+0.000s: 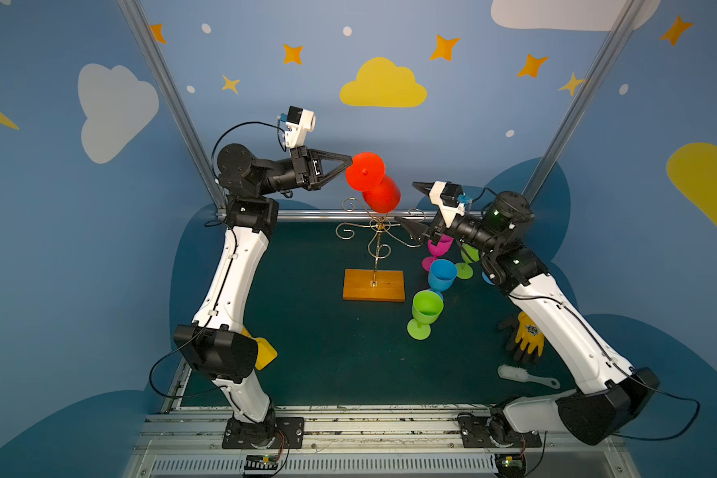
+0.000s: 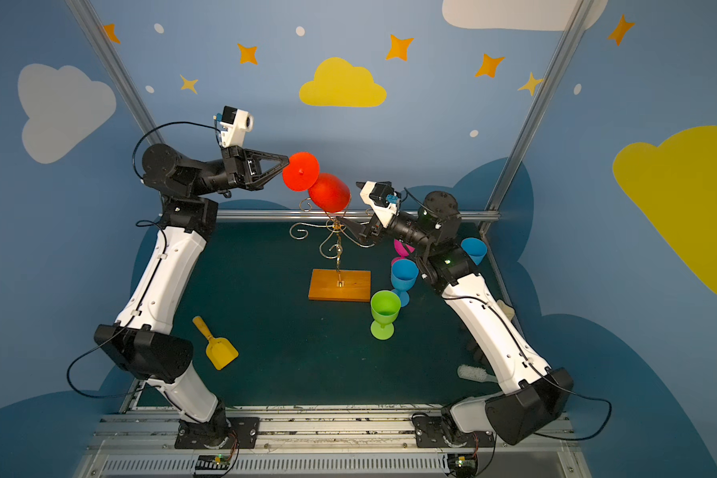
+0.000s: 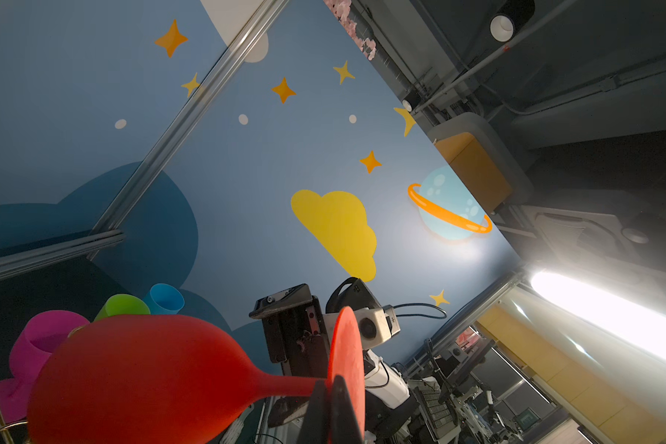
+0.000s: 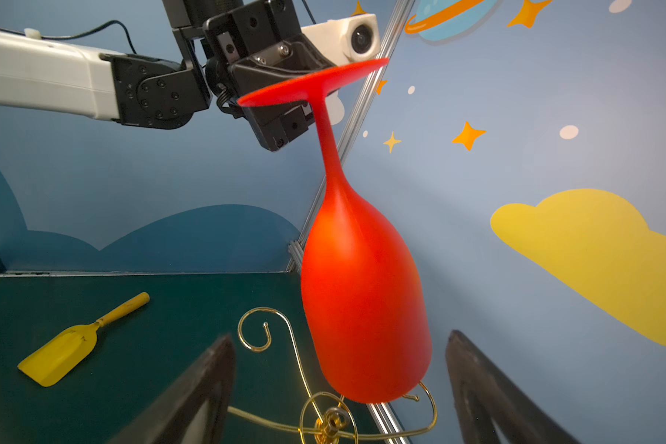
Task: Take the wine glass off the wine glass rack
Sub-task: Pass the wine glass.
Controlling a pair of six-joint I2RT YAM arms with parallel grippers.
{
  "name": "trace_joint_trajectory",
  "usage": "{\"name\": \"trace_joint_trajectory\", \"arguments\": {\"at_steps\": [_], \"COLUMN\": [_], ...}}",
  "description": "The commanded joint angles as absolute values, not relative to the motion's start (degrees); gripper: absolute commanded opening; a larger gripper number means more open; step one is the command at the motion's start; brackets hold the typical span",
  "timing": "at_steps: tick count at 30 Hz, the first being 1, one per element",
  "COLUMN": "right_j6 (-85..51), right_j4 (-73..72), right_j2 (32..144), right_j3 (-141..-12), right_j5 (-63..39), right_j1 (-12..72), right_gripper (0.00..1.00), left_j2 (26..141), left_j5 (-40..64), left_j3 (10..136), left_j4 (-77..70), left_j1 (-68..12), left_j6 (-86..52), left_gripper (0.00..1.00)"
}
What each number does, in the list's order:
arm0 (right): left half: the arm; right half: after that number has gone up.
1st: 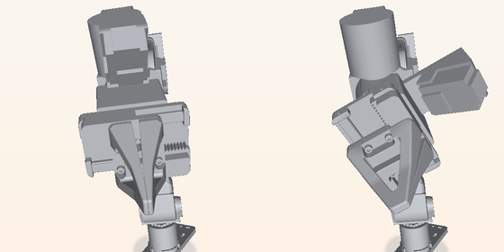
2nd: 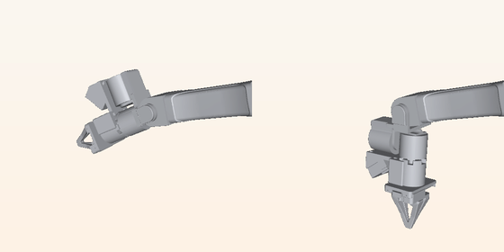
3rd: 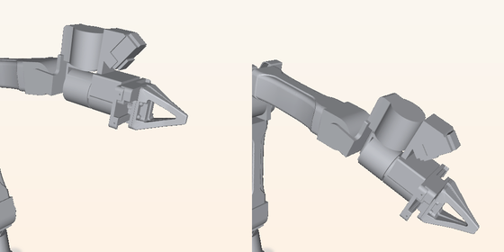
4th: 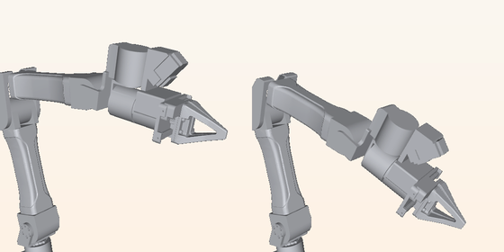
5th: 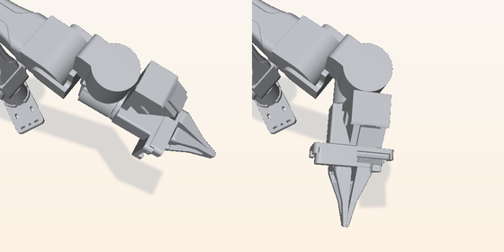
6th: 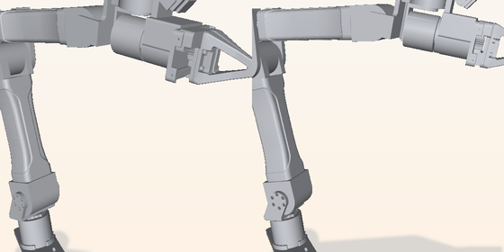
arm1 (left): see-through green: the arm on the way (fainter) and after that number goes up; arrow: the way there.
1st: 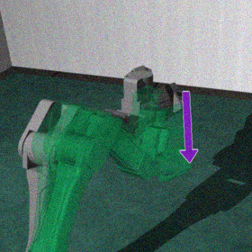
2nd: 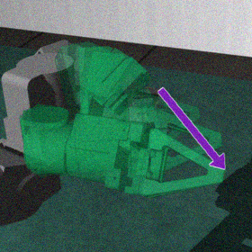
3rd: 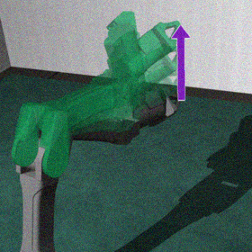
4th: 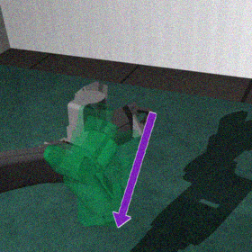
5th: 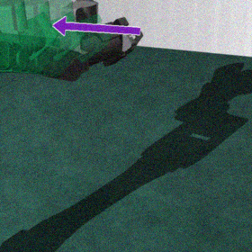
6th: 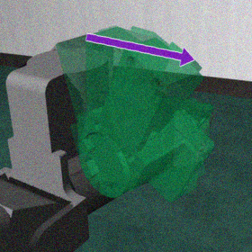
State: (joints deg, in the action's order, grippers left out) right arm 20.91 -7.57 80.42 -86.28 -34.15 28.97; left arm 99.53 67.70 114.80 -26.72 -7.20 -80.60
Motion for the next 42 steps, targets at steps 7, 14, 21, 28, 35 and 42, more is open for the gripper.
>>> {"name": "trace_joint_trajectory", "arguments": {"at_steps": [7,14,21,28,35,42], "right_j6": [22.0,20.59,18.62,18.1,17.94,17.99], "right_j4": [-8.72,-7.88,-4.71,-3.61,-3.61,-2.23], "right_j2": [85.57,88.17,91.11,92.11,92.35,91.74], "right_j3": [-92.99,-95.15,-98.24,-97.8,-97.9,-97.78], "right_j5": [-34.21,-33.11,-35.67,-35.64,-33.25,-32.21], "right_j1": [30.44,30.59,30.73,31.46,31.95,32.26], "right_gripper": [0.87,0.88,0.88,0.88,0.87,0.76], "left_j2": [97.32,97.21,97.2,97.22,97.56,97.63], "left_j5": [67.6,67.68,67.59,67.13,66.9,66.8], "left_j3": [113.01,113.02,113.14,113.21,113.03,113.14], "left_j4": [-29.7,-29.93,-30.85,-31.52,-33.6,-34.11], "left_j1": [-8.87,-9.23,-9.5,-9.62,-9.83,-9.84], "left_j6": [-80.86,-80.93,-81.77,-82.28,-84.1,-84.44], "left_gripper": [0.03,0.03,0.03,0.03,0.03,0.03]}}
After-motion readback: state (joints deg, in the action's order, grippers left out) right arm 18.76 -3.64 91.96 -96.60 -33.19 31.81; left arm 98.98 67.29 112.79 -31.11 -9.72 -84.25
